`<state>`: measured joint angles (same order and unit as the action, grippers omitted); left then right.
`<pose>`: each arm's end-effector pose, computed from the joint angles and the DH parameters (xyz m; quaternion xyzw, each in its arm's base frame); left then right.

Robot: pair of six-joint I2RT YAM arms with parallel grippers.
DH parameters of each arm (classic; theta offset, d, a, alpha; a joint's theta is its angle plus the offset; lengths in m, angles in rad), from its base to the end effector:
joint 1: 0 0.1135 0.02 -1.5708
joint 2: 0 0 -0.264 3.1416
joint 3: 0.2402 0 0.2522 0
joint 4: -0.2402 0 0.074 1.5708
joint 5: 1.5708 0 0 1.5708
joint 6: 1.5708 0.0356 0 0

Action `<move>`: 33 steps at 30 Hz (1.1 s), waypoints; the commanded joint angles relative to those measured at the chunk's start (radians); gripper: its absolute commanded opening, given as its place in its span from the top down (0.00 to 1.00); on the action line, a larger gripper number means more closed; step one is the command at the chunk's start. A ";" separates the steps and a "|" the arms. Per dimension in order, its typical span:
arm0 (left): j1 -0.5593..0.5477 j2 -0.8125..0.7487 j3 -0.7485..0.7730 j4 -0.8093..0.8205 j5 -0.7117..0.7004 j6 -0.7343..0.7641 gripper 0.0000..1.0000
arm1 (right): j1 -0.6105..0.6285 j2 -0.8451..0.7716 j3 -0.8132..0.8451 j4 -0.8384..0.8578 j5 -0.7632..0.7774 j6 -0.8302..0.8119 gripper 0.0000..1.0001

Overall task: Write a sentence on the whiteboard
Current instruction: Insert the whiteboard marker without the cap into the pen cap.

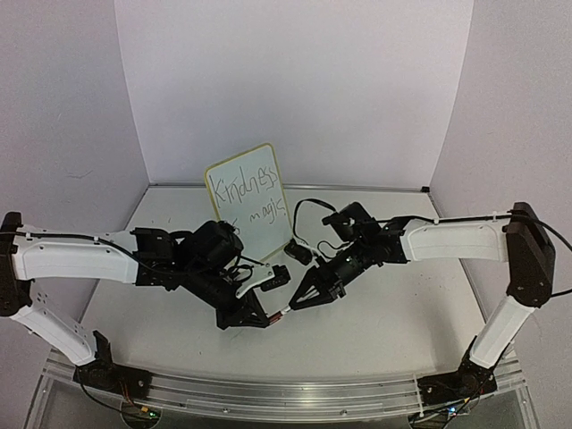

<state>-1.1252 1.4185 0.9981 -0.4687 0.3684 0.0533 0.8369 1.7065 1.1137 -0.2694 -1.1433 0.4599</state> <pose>0.1158 -0.2723 0.2460 0.5658 0.7362 -0.3162 0.1944 0.2105 0.2817 0.2206 0.3322 -0.7396 -0.5806 0.0739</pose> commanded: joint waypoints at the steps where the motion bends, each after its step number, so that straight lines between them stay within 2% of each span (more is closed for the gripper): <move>1: 0.001 -0.075 0.034 0.165 0.043 -0.020 1.00 | 0.039 0.016 0.037 0.040 -0.043 -0.013 1.00; 13: 0.001 -0.075 0.089 0.193 0.074 -0.031 1.00 | 0.073 -0.007 0.033 0.052 -0.069 -0.016 1.00; 33: 0.001 -0.088 0.111 0.332 0.037 -0.045 1.00 | 0.107 -0.021 0.024 0.107 -0.073 0.007 1.00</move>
<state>-1.1252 1.3828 1.0004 -0.5068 0.4321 -0.0013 0.8696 1.7055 1.1221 -0.2460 -1.1751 0.4652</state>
